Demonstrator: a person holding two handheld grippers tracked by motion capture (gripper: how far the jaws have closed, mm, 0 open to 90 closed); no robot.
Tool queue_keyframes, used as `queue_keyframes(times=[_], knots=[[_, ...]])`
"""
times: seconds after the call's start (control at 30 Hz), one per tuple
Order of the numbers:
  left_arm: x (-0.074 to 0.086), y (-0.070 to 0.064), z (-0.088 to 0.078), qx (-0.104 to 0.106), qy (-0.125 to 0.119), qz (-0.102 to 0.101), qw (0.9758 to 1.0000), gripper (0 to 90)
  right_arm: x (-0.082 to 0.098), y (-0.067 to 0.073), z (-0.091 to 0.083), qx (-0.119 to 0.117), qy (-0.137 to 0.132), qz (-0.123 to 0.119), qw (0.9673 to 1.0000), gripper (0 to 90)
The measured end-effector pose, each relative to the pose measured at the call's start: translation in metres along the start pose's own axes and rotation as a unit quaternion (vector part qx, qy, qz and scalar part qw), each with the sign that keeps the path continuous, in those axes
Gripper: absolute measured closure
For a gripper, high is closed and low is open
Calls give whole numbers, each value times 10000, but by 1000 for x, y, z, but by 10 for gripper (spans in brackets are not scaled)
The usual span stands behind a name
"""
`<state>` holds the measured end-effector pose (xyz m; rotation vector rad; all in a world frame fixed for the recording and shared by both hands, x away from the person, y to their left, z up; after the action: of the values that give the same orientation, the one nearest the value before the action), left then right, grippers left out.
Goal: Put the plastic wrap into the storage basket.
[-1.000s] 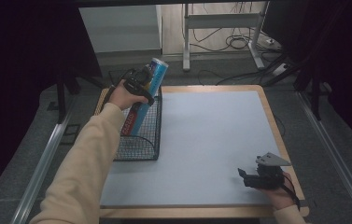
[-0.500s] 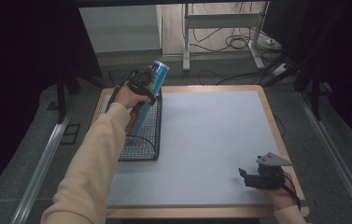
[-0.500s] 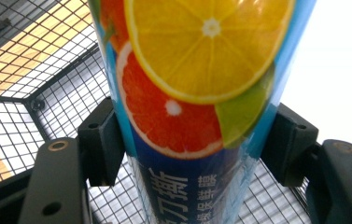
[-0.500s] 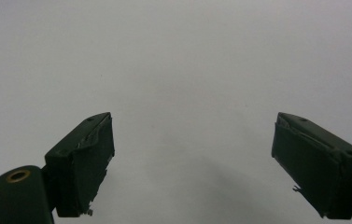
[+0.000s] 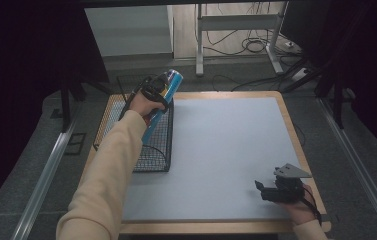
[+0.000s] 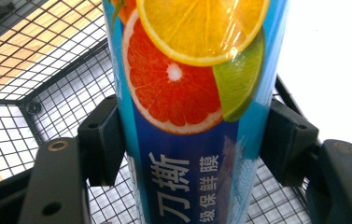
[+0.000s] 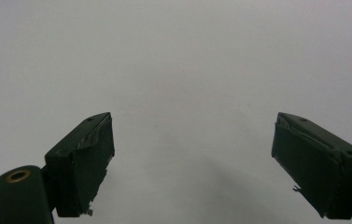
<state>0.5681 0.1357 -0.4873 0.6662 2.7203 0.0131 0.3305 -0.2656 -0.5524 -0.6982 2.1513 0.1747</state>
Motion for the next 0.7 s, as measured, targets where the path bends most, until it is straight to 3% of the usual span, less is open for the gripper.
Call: queue_keyframes(times=[0.07,0.27,0.43,0.6,0.7], knots=[[0,3,2,6,-21,-63,10000,318,0,0,0,5,-3,2,10000,135],[1,2,2,-52,-111,6,9999,313,0,1,1,-5,7,-12,10000,135],[0,2,-7,-101,-346,-45,9993,223,0,1,-1,-16,-7,-25,10000,135],[0,-4,-25,83,-744,-210,9970,154,1,2,0,-47,20,-23,10000,135],[3,-13,-35,274,-903,-150,9954,130,1,2,1,-69,47,-52,10000,135]])
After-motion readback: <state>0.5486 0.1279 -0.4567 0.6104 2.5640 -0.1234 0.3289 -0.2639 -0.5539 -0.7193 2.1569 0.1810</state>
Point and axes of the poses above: each handheld gripper's, and its own axes: z roughly forward along the jaws, x roughly out of its underside, y roughly to its left, the point moved 7 cm from there along z, roughly forward along the jaws
